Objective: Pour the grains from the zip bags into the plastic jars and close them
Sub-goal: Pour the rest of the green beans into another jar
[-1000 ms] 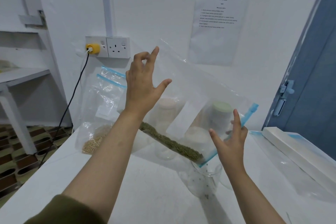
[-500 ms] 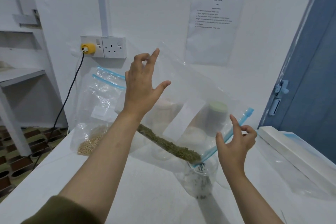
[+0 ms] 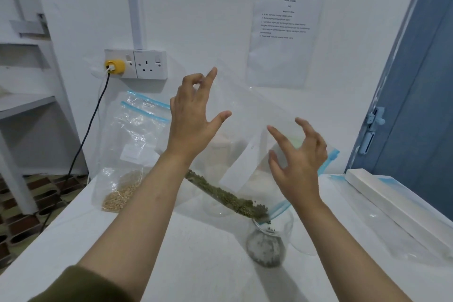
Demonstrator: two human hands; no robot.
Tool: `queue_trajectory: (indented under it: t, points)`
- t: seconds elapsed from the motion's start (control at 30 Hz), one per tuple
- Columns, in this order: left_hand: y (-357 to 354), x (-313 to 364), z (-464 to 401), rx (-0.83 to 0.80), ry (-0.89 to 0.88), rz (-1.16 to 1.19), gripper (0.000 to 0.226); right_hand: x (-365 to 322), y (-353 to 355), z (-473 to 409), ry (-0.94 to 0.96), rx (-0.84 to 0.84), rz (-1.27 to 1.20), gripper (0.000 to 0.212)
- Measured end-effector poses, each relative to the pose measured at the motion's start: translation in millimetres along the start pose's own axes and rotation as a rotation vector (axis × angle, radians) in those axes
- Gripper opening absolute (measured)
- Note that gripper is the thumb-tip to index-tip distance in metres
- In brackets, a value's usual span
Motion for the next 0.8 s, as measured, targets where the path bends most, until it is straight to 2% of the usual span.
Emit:
queue_trajectory:
  t: [0.2, 0.37, 0.6, 0.8]
  points:
    - [0, -1, 2, -0.006, 0.014, 0.028, 0.080, 0, -5, -38, 0.124, -0.151, 0.048, 0.041]
    - [4, -7, 6, -0.009, 0.044, 0.052, 0.079, 4, -8, -33, 0.187, -0.114, -0.029, 0.043]
    - [13, -20, 12, -0.015, 0.080, 0.116, 0.073, 2, -6, -26, 0.221, -0.086, -0.018, 0.052]
    - [16, -28, 43, 0.039, 0.053, -0.098, 0.069, 3, -2, -20, 0.203, -0.073, -0.053, 0.057]
Point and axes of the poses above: each hand's wrist, its own z-axis away from the middle knuckle, its own y-axis out of the back of the hand, x = y × z, the point moved 1 cm from there along -z, towards the middle knuckle, and after that the axes turned 12 degrees about x, right-handed, at the moved point
